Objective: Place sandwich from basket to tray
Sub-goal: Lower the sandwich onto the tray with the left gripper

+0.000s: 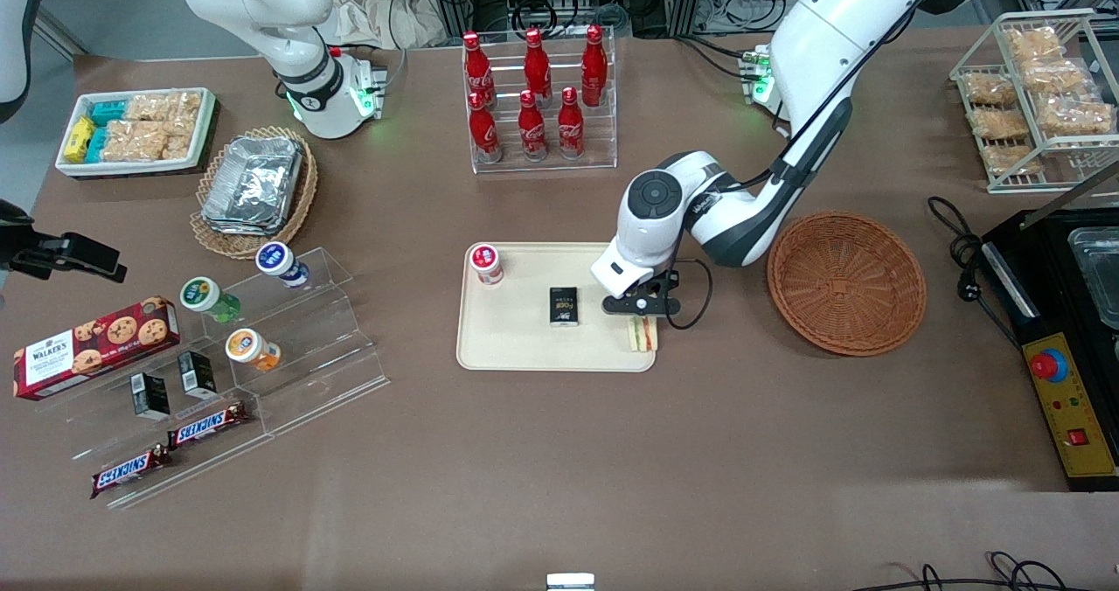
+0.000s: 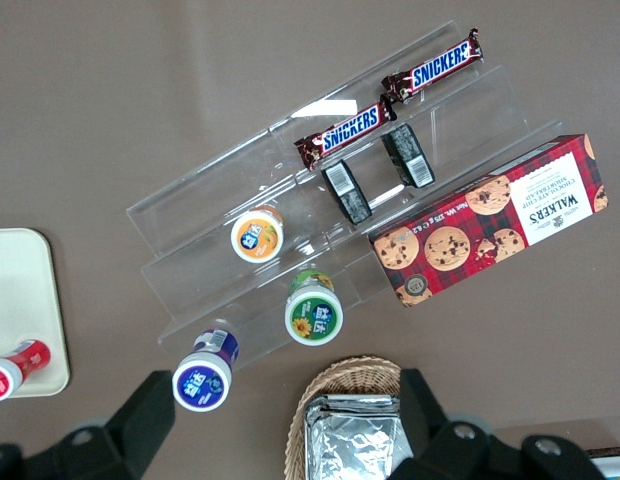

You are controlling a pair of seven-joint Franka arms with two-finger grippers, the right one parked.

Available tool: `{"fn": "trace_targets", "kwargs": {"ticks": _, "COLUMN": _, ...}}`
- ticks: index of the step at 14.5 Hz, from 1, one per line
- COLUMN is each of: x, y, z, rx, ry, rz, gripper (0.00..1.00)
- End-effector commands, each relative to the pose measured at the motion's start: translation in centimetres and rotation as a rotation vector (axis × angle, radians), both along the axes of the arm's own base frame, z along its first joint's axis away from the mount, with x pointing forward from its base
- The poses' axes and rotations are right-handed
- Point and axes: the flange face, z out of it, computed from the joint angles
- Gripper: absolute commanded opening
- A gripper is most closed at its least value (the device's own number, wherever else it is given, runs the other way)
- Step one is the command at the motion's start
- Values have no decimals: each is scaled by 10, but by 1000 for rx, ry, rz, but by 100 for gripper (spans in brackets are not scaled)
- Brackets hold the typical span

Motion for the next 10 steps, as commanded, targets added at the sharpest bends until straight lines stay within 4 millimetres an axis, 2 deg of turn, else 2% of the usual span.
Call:
{"fn": "trace_targets", "kwargs": {"ticks": 1, "x": 3, "y": -6, "z": 6, "rx": -11, "ry": -24, "rz": 23, "gripper": 0}}
{"fn": "trace_targets", "kwargs": {"ticks": 3, "x": 3, "y": -6, "z": 3, "rx": -11, "ry": -18, "rz": 26, "gripper": 0}}
{"fn": "trace_targets", "kwargs": {"ticks": 7, "x": 3, "y": -11, "z": 11, "rx": -24, "ry": -27, "rz": 42, "gripper": 3}}
{"fn": "trace_targets", "kwargs": {"ticks": 8, "x": 4, "y": -12, "z": 11, "rx": -25, "ry": -27, "rz": 42, "gripper": 27}}
{"fn": "trace_targets", "kwargs": {"ticks": 9, "x": 4, "y": -12, "z": 10, "rx": -28, "ry": -25, "rz": 51, "gripper": 92}}
{"fn": "trace_targets", "kwargs": {"ticks": 10, "x": 5, "y": -11, "z": 10, "rx": -27, "ry": -23, "rz": 69, "gripper": 100}}
